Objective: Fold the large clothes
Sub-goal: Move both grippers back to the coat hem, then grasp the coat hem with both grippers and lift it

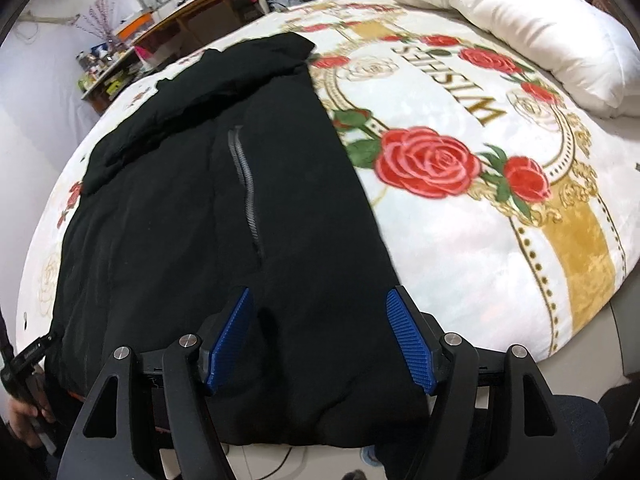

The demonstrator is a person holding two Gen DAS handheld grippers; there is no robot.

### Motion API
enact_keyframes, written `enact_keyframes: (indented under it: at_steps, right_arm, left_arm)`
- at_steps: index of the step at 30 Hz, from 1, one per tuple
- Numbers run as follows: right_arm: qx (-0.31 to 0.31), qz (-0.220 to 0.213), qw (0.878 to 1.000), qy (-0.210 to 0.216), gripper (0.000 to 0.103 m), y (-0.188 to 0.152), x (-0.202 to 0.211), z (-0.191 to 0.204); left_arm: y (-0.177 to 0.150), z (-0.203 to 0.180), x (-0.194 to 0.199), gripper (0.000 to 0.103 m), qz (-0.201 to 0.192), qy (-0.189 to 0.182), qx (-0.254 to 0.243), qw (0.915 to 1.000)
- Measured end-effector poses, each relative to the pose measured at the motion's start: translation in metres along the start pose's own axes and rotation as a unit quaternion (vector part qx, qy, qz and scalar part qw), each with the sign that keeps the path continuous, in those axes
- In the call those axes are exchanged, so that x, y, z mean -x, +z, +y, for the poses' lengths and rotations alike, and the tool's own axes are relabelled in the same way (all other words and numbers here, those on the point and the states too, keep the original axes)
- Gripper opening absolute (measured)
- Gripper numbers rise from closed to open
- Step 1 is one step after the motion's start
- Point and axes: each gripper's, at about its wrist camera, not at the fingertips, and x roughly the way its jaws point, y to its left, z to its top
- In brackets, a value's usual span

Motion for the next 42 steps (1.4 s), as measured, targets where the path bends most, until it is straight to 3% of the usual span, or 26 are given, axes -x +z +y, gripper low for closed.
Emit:
enact_keyframes:
  at_steps: [7, 17, 18, 20, 21, 23, 25, 35, 42]
  right_arm:
    - [-0.053, 0.056, 0.997, 0.023, 0.076, -0.003, -0.022, -0.022]
    - [-0.013, 0.096, 0.995, 0.02, 0.078, -0.007, -0.029, -0.006]
    - [-0.012, 0.099, 0.995, 0.019, 0.074, -0.007, -0.029, -0.006]
    - [-0.019, 0.102, 0.994, 0.032, 0.052, -0.006, -0.027, -0.006]
    - [-0.028, 0.102, 0.993, 0.054, 0.035, -0.007, -0.024, -0.007]
    - [-0.025, 0.093, 0.993, 0.072, 0.027, -0.007, -0.016, -0.004]
    - [-0.007, 0.08, 0.994, 0.074, 0.024, -0.006, -0.006, 0.002]
    - [-0.008, 0.008, 0.991, 0.136, 0.022, 0.028, 0.05, 0.005]
    - [-0.008, -0.037, 0.987, 0.159, 0.022, 0.063, 0.077, 0.014]
  left_arm:
    - [-0.002, -0.01, -0.005, 0.064, 0.0, 0.005, -0.014, 0.9999]
    - [-0.007, -0.026, -0.013, 0.063, -0.007, 0.04, -0.053, 0.9977]
    - [-0.006, -0.027, -0.013, 0.059, -0.006, 0.039, -0.054, 0.9978]
    - [-0.005, -0.029, -0.009, 0.036, -0.006, 0.036, -0.059, 0.9976]
    - [-0.006, -0.031, -0.006, 0.032, -0.008, 0.037, -0.063, 0.9973]
    - [-0.004, -0.033, 0.002, 0.018, -0.012, 0.032, -0.065, 0.9973]
    - [0.002, -0.03, 0.012, 0.016, -0.018, 0.024, -0.054, 0.9981]
    - [0.04, -0.01, 0.088, 0.015, -0.1, -0.062, 0.005, 0.993]
    - [0.075, -0.009, 0.112, 0.015, -0.14, -0.085, 0.021, 0.9863]
